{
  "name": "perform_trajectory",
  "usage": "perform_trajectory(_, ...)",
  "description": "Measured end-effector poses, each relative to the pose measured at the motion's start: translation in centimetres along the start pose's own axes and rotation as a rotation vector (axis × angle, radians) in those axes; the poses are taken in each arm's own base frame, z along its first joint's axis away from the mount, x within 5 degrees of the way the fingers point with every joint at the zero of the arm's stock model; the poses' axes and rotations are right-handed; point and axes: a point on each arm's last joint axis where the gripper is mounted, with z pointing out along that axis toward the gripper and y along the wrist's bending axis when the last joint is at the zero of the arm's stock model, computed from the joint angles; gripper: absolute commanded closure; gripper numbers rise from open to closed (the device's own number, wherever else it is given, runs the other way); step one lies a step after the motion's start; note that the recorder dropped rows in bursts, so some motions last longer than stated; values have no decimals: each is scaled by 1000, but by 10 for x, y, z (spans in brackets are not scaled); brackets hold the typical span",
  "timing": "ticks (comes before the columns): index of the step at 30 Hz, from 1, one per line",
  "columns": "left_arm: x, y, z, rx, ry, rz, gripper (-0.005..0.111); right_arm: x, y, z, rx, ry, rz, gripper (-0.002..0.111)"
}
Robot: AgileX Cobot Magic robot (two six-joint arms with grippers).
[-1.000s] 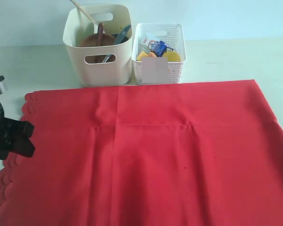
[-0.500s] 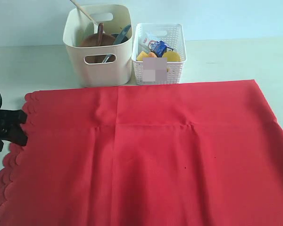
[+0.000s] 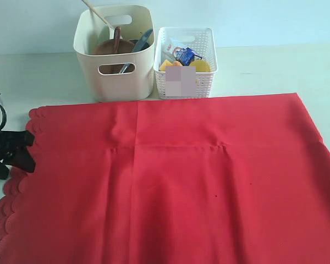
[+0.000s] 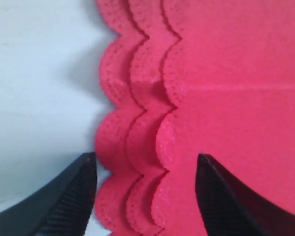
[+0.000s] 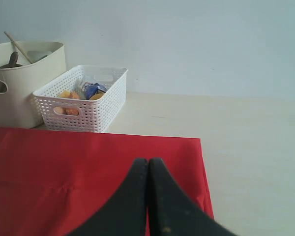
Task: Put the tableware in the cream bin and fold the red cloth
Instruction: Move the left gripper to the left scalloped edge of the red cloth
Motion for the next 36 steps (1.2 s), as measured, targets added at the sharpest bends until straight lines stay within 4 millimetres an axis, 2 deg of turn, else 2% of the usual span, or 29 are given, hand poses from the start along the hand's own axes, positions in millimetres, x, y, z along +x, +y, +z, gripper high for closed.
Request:
perform_trajectory(9,-4,-4,5,58,44,14,49,0,0,0,0,0,0,108)
perform_trajectory(26,2,-27,5,346,105,98,49,0,0,0,0,0,0,108)
perform_trajectory(36,0,-24,6,317,88,119,49,0,0,0,0,0,0,108)
